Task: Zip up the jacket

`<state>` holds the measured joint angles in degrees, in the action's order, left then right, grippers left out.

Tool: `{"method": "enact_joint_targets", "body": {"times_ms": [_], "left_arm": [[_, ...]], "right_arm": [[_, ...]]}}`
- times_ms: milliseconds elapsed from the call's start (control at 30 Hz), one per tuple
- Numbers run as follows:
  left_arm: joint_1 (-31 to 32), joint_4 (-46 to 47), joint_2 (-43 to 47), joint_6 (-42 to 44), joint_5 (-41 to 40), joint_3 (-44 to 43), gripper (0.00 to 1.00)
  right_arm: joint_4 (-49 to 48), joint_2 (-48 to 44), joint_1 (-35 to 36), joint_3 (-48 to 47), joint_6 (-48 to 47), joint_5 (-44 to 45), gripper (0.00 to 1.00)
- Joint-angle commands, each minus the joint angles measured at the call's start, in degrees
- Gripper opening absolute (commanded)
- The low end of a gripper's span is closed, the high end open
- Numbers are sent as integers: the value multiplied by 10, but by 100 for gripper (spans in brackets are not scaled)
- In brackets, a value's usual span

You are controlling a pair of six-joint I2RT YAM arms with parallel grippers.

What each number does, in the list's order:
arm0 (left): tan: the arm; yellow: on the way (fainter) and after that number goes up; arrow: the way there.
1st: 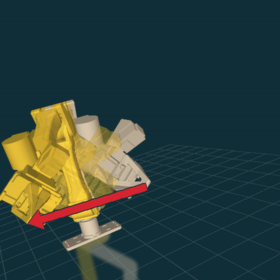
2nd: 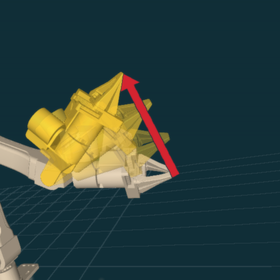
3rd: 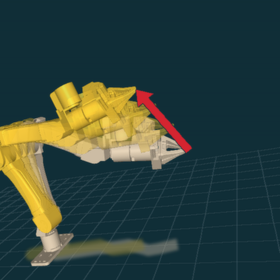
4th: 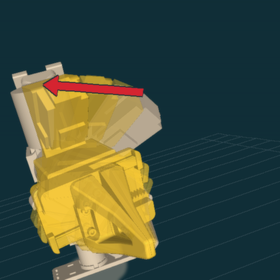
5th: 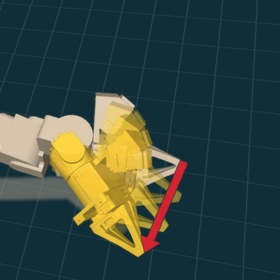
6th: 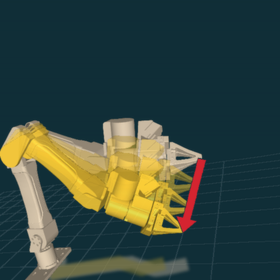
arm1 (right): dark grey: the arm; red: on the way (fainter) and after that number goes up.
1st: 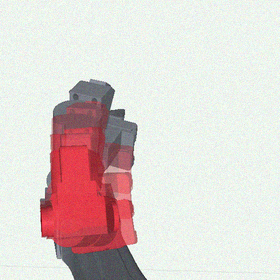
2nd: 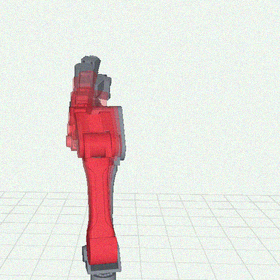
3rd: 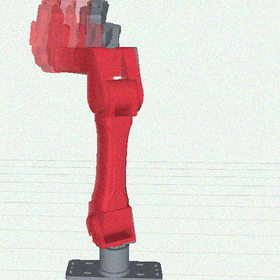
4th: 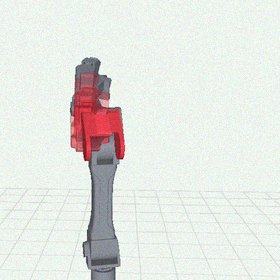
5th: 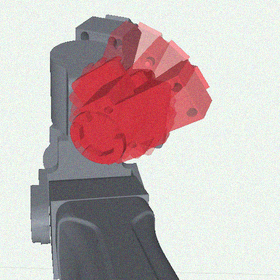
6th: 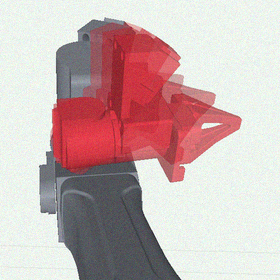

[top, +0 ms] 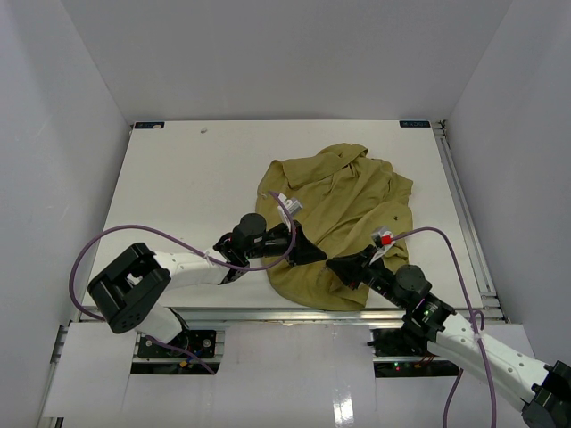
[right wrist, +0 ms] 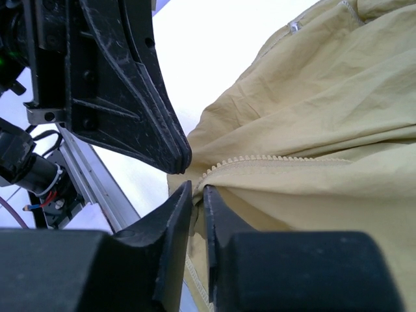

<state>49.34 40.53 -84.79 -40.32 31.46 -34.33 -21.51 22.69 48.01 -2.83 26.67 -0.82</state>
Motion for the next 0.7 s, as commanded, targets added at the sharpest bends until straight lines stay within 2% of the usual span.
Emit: {"method": "enact_joint_targets", "body": {"times_ms": [0,100,167,233,267,300,467,667], "left_arm": [[-1,9,13,-3,12,-4,0],[-2,5,18,-1,11,-4,0],[-2,-6,24,2,2,-5,3],[-3,-40,44,14,-9,-8,10],[-4,-50,52,17,-14,-11,18],[-7,-69,59,21,-27,-12,22],[-14,-122,119,44,-67,-10,37],[-25,-159,145,51,-79,-10,55]], "right_arm": [[-2,4,0,-2,-6,3,10],[-2,4,-1,-4,-9,0,8],[-2,-1,-1,-6,-13,-3,8],[-2,-12,0,-10,-20,-5,8],[-2,-18,-1,-11,-22,-6,8],[-2,-30,0,-13,-25,-6,8],[-1,-78,-1,-22,-38,-4,8],[-1,-78,0,-45,-63,-11,8]]}}
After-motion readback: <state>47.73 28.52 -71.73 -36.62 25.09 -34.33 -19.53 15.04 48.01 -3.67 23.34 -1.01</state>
